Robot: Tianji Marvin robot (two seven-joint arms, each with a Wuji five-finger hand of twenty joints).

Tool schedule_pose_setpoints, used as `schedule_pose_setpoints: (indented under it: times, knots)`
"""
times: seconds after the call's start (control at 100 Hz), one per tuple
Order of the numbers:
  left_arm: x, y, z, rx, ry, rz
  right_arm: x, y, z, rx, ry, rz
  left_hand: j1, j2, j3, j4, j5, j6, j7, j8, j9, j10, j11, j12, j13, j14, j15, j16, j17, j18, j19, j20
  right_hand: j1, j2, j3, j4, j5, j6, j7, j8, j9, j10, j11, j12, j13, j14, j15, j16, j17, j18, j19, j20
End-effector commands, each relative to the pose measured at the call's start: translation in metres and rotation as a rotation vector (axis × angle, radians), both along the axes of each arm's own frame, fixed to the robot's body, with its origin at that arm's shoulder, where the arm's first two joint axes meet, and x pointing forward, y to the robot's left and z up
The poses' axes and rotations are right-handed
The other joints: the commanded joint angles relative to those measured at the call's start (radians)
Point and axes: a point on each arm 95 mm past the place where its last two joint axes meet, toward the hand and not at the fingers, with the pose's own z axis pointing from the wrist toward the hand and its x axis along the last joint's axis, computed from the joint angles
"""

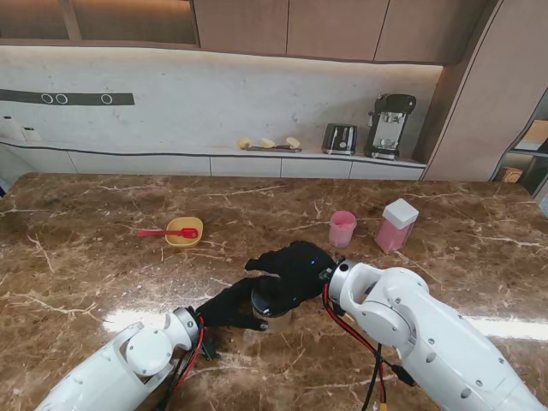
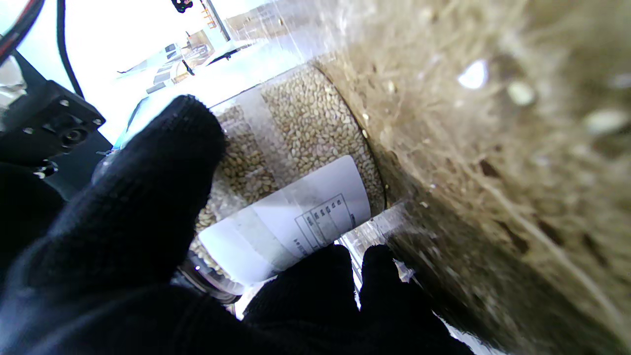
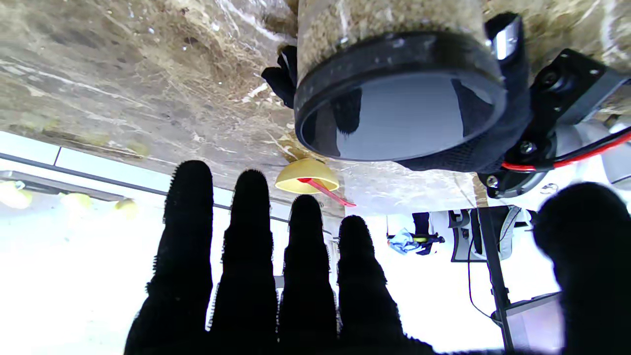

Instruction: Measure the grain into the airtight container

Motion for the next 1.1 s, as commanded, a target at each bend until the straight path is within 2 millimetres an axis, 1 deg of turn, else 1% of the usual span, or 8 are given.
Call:
schedule_pose_setpoints:
  times: [0.0,0.09,0.13,0.22,0.32,0.66,0.88,1.09]
  knots:
    - [-0.015,0.005,-0.020,0.039,0.055,-0.007,-0.002,-0.001,0.005,-0.028,0.006,0.014,0.031,0.054,0.066,0.043,0.042,-0.521,0.591,0.002,0.021,-0.034,0.008,0.007,0.021,0.130,0.016,0.018,0.088,0.464,0.165,0.058,0.082,-0.083,0.020,0.041,-0.023,-0.016,-0.014,0.013,-0.055,0.011,-0.032,-0.025,-0.054,0.007,-0.027,-0.030,-0.034,0.022,-0.046,0.014]
    - [-0.015,0.004,-0.020,0.039,0.055,-0.008,-0.002,-0.004,0.011,-0.087,0.015,0.042,0.032,0.055,0.065,0.044,0.042,-0.520,0.591,0.002,0.020,-0.034,0.008,0.007,0.021,0.130,0.016,0.018,0.088,0.464,0.165,0.058,0.336,-0.211,0.021,0.058,-0.017,-0.018,0.003,0.031,-0.129,0.032,-0.051,-0.038,-0.113,0.012,-0.053,-0.052,-0.056,0.014,-0.107,0.021]
    - [-0.015,0.004,-0.020,0.039,0.055,-0.008,-0.002,-0.005,0.012,-0.112,0.022,0.056,0.031,0.056,0.065,0.044,0.041,-0.520,0.591,0.002,0.020,-0.033,0.008,0.006,0.020,0.130,0.016,0.018,0.088,0.464,0.165,0.058,0.431,-0.264,0.102,0.047,-0.026,-0.032,0.002,0.038,-0.166,0.044,-0.052,-0.040,-0.143,0.014,-0.061,-0.061,-0.062,0.011,-0.133,0.021]
    - [-0.015,0.004,-0.020,0.038,0.054,-0.008,0.000,-0.006,0.014,-0.182,0.048,0.086,0.032,0.056,0.065,0.044,0.042,-0.519,0.592,0.002,0.020,-0.033,0.008,0.006,0.021,0.130,0.016,0.018,0.089,0.464,0.165,0.058,0.499,-0.373,0.394,-0.005,-0.059,-0.081,-0.015,0.051,-0.213,0.051,-0.047,-0.043,-0.183,0.014,-0.065,-0.075,-0.064,0.001,-0.169,0.028]
    - [-0.015,0.004,-0.020,0.040,0.054,-0.008,0.002,-0.004,0.012,-0.225,0.085,0.112,0.037,0.062,0.070,0.046,0.042,-0.518,0.591,0.002,0.020,-0.034,0.008,0.006,0.020,0.129,0.015,0.018,0.088,0.465,0.165,0.058,0.567,-0.361,0.482,-0.005,-0.122,-0.133,-0.046,0.049,-0.254,0.048,-0.045,-0.045,-0.208,0.008,-0.068,-0.080,-0.059,0.000,-0.177,0.028]
    - [-0.015,0.005,-0.019,0.042,0.054,-0.006,0.007,0.005,-0.001,-0.256,0.101,0.158,0.035,0.058,0.078,0.048,0.044,-0.517,0.592,0.002,0.020,-0.033,0.008,0.006,0.021,0.132,0.016,0.018,0.088,0.465,0.166,0.058,0.616,-0.389,0.543,-0.023,-0.118,-0.228,-0.066,0.056,-0.247,0.024,0.062,-0.016,-0.121,-0.026,0.019,-0.033,0.047,-0.028,-0.099,0.058]
    - [-0.015,0.005,-0.019,0.041,0.055,-0.008,0.007,0.008,-0.008,-0.245,0.092,0.169,0.032,0.057,0.080,0.047,0.044,-0.517,0.592,0.002,0.021,-0.031,0.009,0.007,0.020,0.131,0.016,0.018,0.088,0.466,0.166,0.058,0.611,-0.352,0.526,-0.036,-0.058,-0.262,0.048,0.170,-0.139,-0.041,0.282,0.203,0.031,-0.080,0.259,0.158,0.168,-0.062,0.051,0.087]
    - [-0.015,0.005,-0.019,0.040,0.055,-0.010,0.007,0.012,-0.013,-0.201,0.079,0.160,0.030,0.059,0.079,0.047,0.043,-0.518,0.591,0.002,0.021,-0.033,0.009,0.007,0.022,0.130,0.017,0.019,0.088,0.466,0.168,0.058,0.489,-0.290,0.431,-0.051,0.002,-0.248,0.065,0.178,0.010,-0.069,0.366,0.314,0.115,-0.083,0.372,0.213,0.226,-0.062,0.134,0.080]
